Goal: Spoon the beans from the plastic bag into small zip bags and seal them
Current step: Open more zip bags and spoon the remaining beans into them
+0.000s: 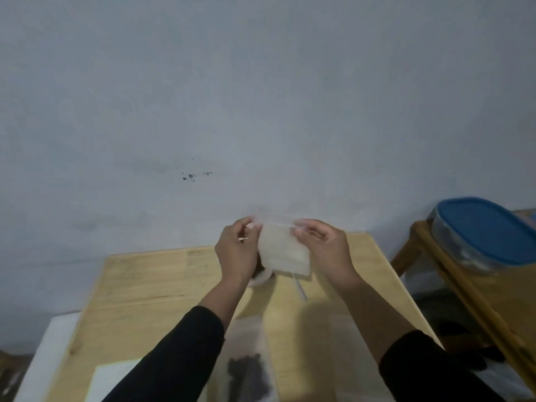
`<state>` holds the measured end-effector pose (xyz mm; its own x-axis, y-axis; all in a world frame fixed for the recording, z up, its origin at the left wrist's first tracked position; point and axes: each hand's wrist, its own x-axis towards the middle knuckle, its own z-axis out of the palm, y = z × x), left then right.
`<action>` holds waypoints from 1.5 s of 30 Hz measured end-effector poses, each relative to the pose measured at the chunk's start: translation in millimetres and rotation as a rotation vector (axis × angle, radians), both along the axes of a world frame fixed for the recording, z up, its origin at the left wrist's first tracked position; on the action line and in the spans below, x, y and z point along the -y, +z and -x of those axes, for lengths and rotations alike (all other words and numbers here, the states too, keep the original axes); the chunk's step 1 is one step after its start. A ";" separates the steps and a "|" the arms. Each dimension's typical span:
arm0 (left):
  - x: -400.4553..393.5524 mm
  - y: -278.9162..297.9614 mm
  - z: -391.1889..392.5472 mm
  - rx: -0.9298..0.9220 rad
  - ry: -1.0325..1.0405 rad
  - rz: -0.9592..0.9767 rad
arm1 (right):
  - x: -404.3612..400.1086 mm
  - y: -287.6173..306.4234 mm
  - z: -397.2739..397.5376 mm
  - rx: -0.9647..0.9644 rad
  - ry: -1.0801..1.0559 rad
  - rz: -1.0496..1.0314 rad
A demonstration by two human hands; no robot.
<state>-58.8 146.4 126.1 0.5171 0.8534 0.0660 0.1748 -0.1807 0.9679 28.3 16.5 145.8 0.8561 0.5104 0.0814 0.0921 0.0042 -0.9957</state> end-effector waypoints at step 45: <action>-48.6 1.7 37.5 -0.044 -0.141 0.043 | -73.9 -15.6 40.0 0.258 0.155 0.349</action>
<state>-96.3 195.0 127.7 0.6334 0.7738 0.0059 0.1929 -0.1653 0.9672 -11.6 90.4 130.3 0.7416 0.6658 0.0822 0.3616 -0.2935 -0.8849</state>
